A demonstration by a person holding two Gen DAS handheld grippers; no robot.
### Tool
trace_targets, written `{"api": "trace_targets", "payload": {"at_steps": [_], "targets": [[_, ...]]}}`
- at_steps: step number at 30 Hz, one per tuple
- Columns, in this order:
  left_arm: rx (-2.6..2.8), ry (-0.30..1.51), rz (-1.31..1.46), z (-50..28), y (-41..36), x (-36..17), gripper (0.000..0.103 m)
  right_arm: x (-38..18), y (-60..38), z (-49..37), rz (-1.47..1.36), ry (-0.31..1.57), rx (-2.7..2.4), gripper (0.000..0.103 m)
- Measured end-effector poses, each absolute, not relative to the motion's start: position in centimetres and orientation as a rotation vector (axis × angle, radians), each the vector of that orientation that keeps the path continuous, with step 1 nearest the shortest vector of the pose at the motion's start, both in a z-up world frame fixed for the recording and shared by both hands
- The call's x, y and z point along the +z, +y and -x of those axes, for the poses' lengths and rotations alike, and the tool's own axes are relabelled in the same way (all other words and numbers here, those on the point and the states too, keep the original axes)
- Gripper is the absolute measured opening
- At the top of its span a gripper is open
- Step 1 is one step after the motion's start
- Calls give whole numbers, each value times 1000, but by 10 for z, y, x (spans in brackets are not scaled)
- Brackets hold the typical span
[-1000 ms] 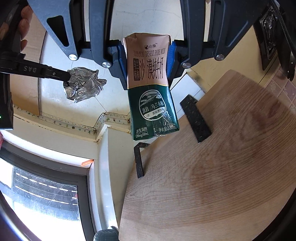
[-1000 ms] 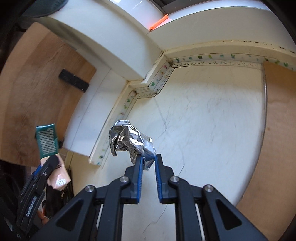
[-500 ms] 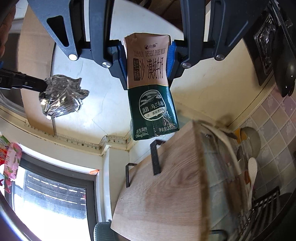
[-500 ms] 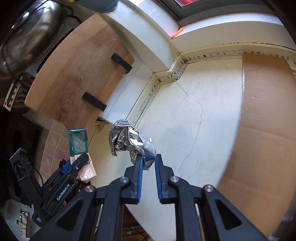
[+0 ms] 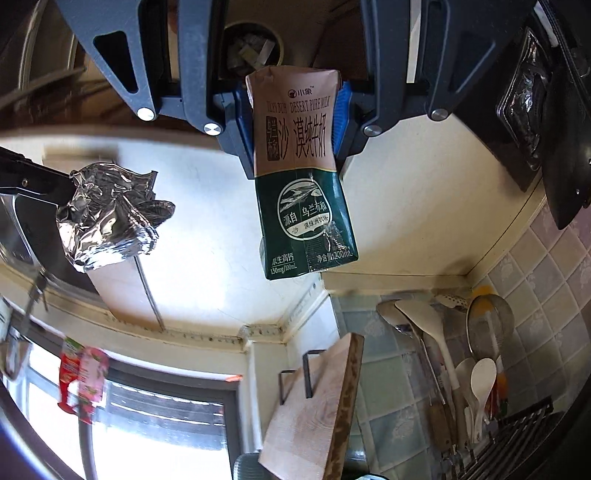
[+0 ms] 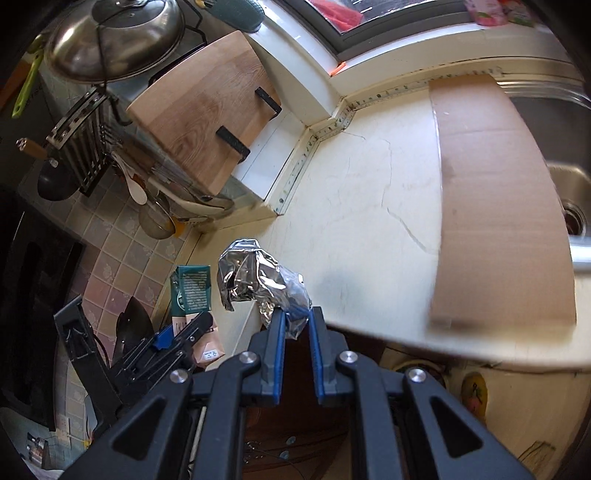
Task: Collect trash
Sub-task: 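Carry the carton and foil down over the bin and open both tools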
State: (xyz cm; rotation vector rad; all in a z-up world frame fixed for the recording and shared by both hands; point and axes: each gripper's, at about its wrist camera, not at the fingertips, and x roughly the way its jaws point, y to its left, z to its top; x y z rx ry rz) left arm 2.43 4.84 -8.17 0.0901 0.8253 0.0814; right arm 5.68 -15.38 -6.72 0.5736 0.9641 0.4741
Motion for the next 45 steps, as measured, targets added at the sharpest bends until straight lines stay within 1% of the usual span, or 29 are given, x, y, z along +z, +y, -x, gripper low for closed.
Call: {"api": "trace_targets", "payload": {"at_steps": [3, 9, 13, 17, 25, 28, 35, 41, 45], "targets": [[24, 828, -120, 1, 53, -89, 34, -71, -141, -17, -588, 954, 429, 12], [-59, 894, -161, 23, 53, -108, 34, -86, -123, 37, -599, 990, 350, 12], [-105, 965, -181, 31, 50, -132, 34, -102, -120, 58, -589, 1040, 297, 12], [-145, 1037, -187, 35, 45, -162, 34, -131, -123, 71, -579, 1101, 246, 12], [-234, 1171, -124, 26, 37, -249, 34, -221, -130, 69, -563, 1230, 155, 12], [-248, 1220, -70, 20, 39, -290, 34, -260, -131, 62, -545, 1264, 143, 12], [-240, 1344, 27, 5, 50, -403, 34, -363, -131, 46, -479, 1341, 128, 12], [-266, 1384, 21, -1, 46, -475, 35, -433, -129, 37, -420, 1364, 106, 12], [-280, 1388, -8, -4, 40, -508, 35, -473, -125, 33, -390, 1381, 94, 13]]}}
